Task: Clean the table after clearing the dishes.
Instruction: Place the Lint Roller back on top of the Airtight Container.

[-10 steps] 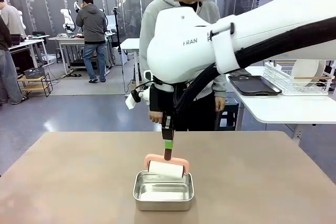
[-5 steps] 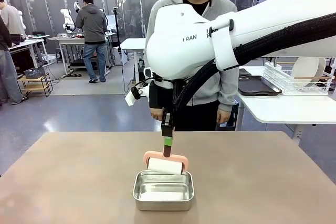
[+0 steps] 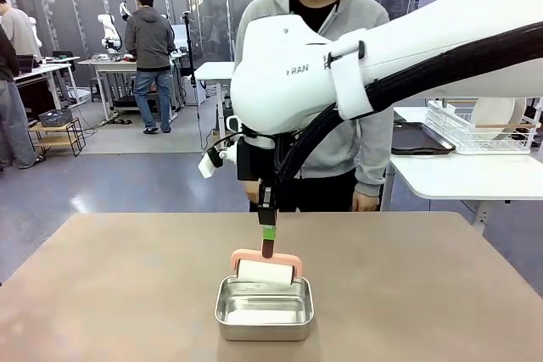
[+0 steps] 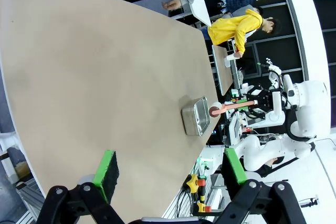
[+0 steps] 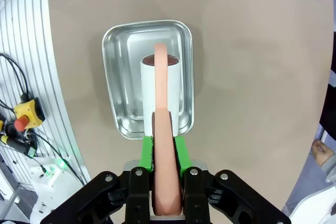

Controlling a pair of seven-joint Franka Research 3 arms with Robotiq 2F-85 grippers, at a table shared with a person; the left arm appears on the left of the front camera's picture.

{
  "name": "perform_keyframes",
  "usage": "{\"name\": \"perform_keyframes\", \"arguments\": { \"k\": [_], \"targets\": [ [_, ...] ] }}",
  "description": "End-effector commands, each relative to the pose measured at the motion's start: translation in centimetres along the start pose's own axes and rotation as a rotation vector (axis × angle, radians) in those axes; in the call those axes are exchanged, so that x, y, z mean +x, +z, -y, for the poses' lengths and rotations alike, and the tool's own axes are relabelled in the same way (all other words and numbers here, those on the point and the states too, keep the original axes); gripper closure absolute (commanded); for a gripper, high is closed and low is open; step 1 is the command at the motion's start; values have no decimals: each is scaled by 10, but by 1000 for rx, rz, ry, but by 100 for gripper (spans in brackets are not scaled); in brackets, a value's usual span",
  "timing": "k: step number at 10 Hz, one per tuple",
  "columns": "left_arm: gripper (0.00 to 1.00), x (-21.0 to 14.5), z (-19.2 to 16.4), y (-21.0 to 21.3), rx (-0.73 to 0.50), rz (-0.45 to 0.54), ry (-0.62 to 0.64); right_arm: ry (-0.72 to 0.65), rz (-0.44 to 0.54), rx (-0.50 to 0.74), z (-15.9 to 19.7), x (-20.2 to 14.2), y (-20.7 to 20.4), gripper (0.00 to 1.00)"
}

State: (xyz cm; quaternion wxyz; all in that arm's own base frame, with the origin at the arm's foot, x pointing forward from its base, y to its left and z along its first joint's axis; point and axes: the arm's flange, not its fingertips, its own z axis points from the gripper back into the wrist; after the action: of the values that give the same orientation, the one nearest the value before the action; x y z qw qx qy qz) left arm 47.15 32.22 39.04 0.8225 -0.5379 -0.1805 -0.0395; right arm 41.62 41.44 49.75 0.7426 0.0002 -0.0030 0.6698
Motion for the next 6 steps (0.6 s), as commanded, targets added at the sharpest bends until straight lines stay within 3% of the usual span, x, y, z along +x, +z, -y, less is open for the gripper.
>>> {"name": "perform_keyframes", "arguments": {
  "k": [1, 6],
  "targets": [
    [0, -5, 2, 2, 12, -8, -16, 79, -41, 11, 16, 20, -8, 79],
    [0, -5, 2, 2, 12, -8, -16, 87, -89, 83, 33, 33, -46, 79]
  ]
}}
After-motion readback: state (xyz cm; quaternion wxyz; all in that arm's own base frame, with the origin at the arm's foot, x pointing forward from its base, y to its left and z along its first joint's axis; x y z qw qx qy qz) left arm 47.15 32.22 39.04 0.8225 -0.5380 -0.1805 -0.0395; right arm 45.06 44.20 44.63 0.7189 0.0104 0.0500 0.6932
